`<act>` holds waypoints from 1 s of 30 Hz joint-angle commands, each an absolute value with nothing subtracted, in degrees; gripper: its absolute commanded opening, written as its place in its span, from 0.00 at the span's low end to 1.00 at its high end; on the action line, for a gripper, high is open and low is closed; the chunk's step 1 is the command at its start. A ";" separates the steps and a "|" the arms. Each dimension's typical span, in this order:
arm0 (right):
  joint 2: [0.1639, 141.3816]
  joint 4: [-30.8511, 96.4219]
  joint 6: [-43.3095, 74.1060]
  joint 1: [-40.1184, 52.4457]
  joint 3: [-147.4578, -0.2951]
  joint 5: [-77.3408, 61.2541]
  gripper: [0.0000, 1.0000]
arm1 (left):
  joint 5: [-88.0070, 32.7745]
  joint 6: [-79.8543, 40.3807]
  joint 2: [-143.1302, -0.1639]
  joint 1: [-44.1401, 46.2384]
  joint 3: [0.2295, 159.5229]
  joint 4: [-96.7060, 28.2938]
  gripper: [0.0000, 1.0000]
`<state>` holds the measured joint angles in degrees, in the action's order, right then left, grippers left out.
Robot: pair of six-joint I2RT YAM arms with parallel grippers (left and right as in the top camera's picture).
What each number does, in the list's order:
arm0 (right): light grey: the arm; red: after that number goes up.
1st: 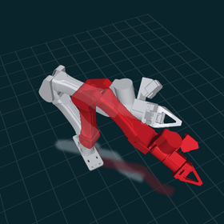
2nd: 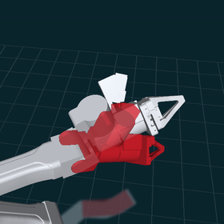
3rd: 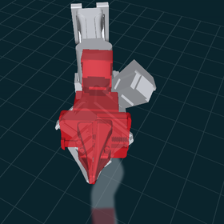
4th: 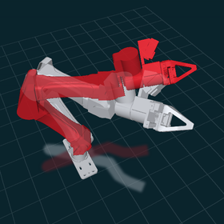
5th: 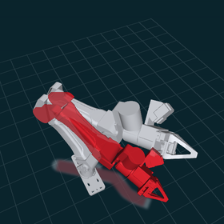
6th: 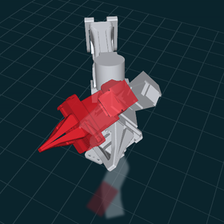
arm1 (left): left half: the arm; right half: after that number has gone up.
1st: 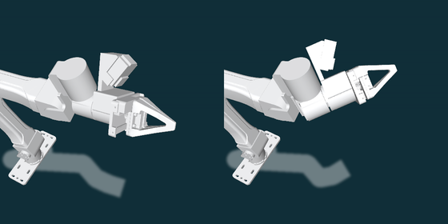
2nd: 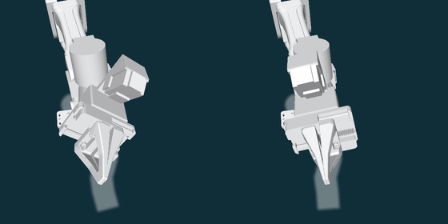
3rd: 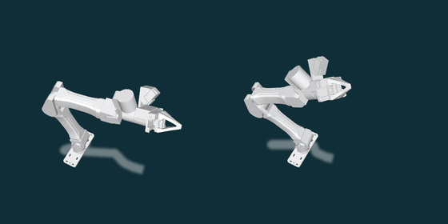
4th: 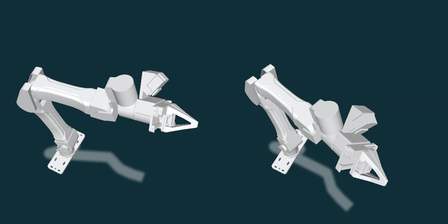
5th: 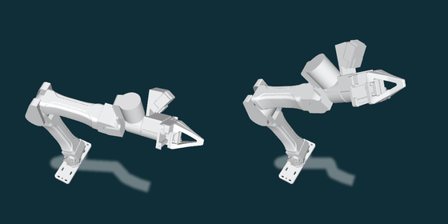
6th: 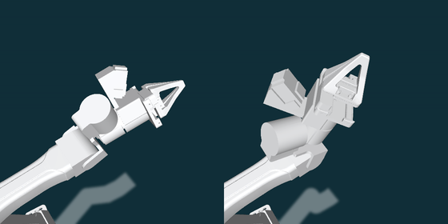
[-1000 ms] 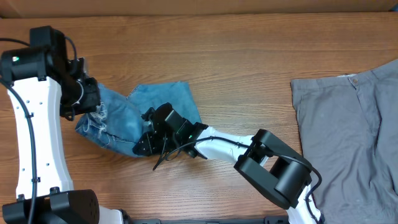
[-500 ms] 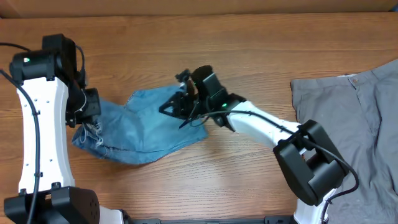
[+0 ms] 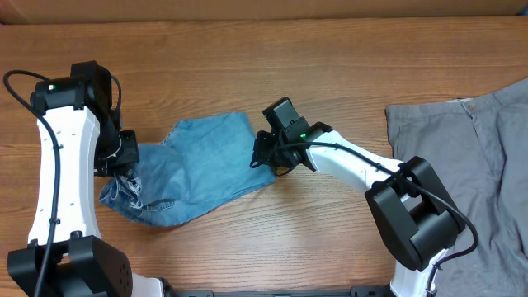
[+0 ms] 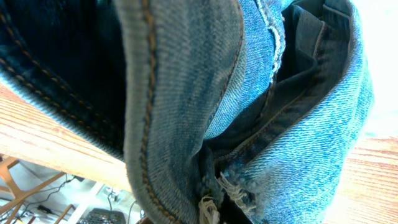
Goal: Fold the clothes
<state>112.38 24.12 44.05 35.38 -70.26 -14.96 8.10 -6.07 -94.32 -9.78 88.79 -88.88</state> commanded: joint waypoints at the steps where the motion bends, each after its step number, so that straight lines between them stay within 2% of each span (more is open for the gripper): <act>1: 115.46 24.62 43.51 35.03 -70.06 -10.11 0.04 | 4.36 -6.22 -94.50 -9.72 88.23 -88.23 0.04; 7: 116.95 29.58 46.50 32.01 -70.30 -4.49 0.04 | 3.90 -4.49 -94.48 -9.74 88.27 -88.73 0.04; 15: 112.81 40.88 44.12 22.02 -73.36 3.01 0.04 | -4.95 1.54 -94.50 -9.72 88.27 -87.61 0.04; 19: 108.90 40.62 37.43 19.33 -74.59 -3.62 0.04 | -4.45 1.54 -94.50 -9.72 88.27 -88.12 0.04; 23: 104.57 34.02 28.73 19.79 -75.20 -21.80 0.04 | -4.43 1.50 -94.50 -9.72 88.27 -89.89 0.04; 26: 103.59 27.73 28.73 22.11 -75.20 -31.97 0.04 | -5.54 1.54 -94.48 -9.72 88.27 -89.62 0.04; 30: 103.74 25.50 31.48 27.31 -75.00 -29.69 0.04 | -6.09 1.89 -94.45 -9.72 88.64 -90.61 0.04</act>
